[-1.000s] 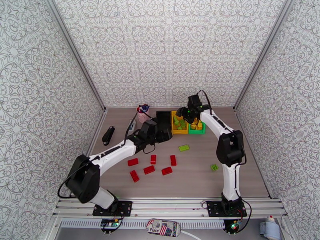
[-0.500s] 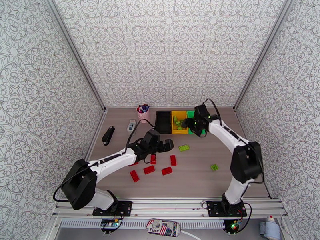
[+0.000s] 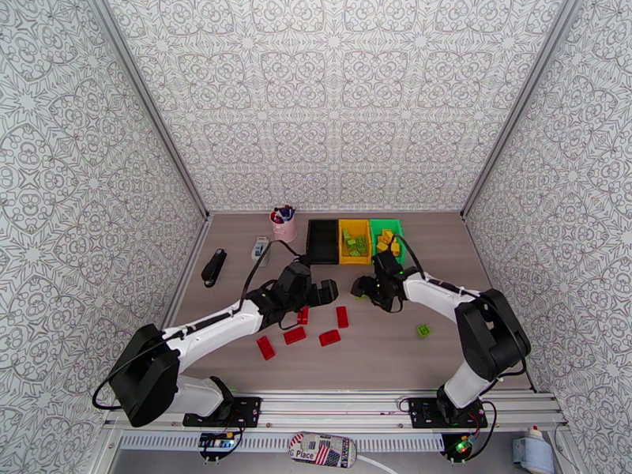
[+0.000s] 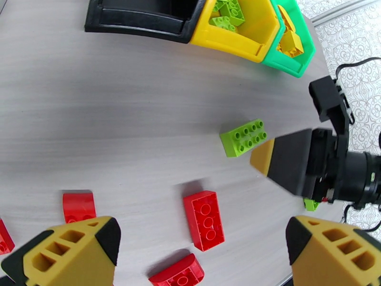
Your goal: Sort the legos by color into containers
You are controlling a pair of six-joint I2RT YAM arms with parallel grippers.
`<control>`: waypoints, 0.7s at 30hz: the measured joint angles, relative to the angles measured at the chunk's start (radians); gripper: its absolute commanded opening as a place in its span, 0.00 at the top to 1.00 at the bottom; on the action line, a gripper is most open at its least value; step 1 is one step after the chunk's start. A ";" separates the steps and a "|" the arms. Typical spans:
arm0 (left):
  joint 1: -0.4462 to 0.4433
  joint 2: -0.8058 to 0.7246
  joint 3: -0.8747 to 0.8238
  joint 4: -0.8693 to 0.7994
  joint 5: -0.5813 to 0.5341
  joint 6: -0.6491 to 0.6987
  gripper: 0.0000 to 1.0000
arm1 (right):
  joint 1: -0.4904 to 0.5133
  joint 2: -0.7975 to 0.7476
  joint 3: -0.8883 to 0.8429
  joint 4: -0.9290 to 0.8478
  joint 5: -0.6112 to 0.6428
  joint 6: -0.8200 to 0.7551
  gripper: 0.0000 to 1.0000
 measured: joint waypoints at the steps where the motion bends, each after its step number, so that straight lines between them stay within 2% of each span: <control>1: -0.002 -0.002 -0.003 0.000 -0.002 -0.003 0.02 | 0.004 0.000 -0.001 0.014 0.000 0.008 0.18; 9: -0.011 -0.016 -0.030 -0.001 -0.010 -0.008 0.03 | 0.009 0.039 -0.002 0.087 0.005 0.047 0.20; 21: -0.013 -0.039 -0.059 0.000 -0.013 -0.027 0.02 | 0.009 0.122 0.084 0.021 0.065 0.034 0.22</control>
